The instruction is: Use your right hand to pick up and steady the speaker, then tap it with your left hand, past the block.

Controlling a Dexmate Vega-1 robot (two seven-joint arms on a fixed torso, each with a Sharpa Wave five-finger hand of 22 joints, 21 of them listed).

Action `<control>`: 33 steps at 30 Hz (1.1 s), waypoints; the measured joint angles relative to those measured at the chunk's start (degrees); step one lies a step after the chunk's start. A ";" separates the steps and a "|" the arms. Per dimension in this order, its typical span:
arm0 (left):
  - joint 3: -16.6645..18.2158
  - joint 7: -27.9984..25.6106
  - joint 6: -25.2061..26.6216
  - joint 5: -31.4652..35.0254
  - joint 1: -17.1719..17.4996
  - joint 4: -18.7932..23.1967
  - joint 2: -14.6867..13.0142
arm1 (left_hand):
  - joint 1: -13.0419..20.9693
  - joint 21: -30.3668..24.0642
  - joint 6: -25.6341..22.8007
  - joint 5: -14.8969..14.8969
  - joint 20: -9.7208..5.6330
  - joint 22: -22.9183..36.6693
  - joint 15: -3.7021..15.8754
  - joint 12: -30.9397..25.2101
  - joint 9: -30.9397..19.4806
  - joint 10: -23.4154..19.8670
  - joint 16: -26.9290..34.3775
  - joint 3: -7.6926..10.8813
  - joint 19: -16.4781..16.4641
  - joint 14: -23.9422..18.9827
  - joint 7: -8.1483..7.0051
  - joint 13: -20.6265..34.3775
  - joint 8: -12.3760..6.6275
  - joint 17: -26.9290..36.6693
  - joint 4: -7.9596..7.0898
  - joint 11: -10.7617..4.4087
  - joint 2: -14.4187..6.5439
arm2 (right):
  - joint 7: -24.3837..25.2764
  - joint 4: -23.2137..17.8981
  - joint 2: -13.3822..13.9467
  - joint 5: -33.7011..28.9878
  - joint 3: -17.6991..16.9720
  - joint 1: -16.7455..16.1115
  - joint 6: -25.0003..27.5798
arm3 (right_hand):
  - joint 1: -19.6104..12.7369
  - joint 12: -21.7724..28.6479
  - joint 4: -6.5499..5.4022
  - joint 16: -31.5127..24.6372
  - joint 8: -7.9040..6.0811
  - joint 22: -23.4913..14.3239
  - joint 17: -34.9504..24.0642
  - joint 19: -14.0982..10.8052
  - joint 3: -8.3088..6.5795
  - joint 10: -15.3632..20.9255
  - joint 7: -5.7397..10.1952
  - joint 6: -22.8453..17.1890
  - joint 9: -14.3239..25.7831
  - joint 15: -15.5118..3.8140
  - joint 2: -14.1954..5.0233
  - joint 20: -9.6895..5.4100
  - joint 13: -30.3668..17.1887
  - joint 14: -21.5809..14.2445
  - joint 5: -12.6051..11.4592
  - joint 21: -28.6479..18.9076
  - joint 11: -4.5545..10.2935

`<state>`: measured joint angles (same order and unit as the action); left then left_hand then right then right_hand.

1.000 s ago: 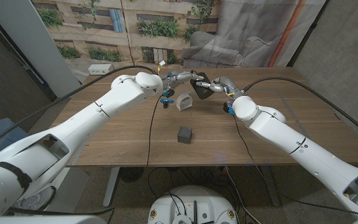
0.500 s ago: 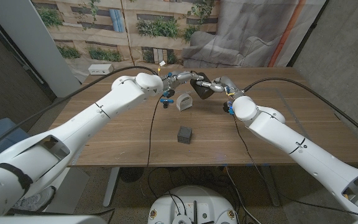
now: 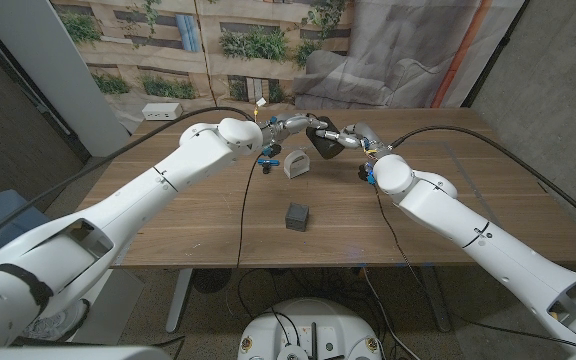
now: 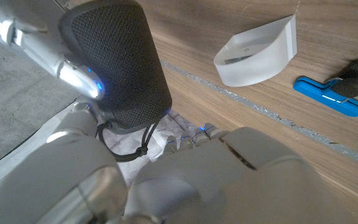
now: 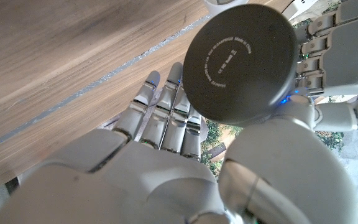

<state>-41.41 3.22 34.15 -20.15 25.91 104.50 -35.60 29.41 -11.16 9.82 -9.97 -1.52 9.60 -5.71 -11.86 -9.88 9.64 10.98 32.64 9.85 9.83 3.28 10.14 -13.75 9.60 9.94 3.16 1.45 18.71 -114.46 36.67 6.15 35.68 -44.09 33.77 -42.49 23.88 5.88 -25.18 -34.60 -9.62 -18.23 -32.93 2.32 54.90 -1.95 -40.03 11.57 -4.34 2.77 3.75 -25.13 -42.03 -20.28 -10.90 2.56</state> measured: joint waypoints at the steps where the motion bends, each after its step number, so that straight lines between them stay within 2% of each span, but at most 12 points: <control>1: 0.06 0.00 -0.05 0.00 0.09 -0.02 0.00 | 0.00 0.00 0.00 0.00 0.00 0.00 0.00 0.00 0.00 0.00 0.00 0.02 0.00 0.00 0.00 0.00 0.00 0.00 0.02 0.00 0.00 | 0.00 0.03 -0.05 0.00 0.02 0.01 0.00 | 0.00 -0.02 0.00 0.19 0.00 0.00 0.00 -0.07 0.00 0.00 0.00 0.00 0.00 -0.08 0.00 -0.07 0.00 -0.08 0.05 0.00 0.00; 24: 1.29 -1.29 -1.36 0.00 1.60 0.67 -0.29 | 0.00 0.00 0.00 0.00 0.00 0.00 0.00 0.22 -0.01 0.10 0.00 0.04 0.00 0.00 0.00 0.00 0.00 0.00 0.04 -0.53 0.01 | 1.03 0.21 -0.59 0.32 0.11 -0.07 0.42 | 0.00 -0.25 0.09 0.41 0.24 0.00 -0.21 -0.07 -0.09 0.00 0.00 0.00 0.04 -0.18 0.00 -0.07 0.04 -0.79 0.11 0.00 0.00; 33: 1.81 -2.04 -2.70 0.14 2.28 1.03 -0.31 | 0.23 0.00 0.00 0.00 0.00 0.00 0.62 0.22 -0.01 0.00 0.00 -0.13 0.00 0.00 0.00 0.00 0.00 0.00 -0.13 -0.62 0.24 | 1.46 0.21 -0.72 0.46 0.11 -0.40 0.43 | 0.00 -0.26 0.17 0.62 0.00 0.00 -0.27 -0.07 -0.17 0.00 0.00 0.00 0.03 -0.17 0.00 -0.07 -0.25 -0.79 -0.04 0.00 0.00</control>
<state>-39.60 1.18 31.45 -20.01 28.18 105.53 -35.91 29.64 -11.16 9.83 -9.97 -1.52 9.61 -5.09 -11.65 -9.89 9.65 10.98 32.51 9.84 9.83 3.28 10.14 -13.75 9.61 9.81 2.54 1.69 20.17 -114.24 35.95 6.61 35.79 -44.48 34.20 -42.49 23.62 6.05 -24.56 -34.60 -9.62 -18.49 -33.00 2.15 54.91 -1.95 -40.03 11.60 -4.52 2.77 3.68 -25.38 -42.82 -20.32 -10.90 2.56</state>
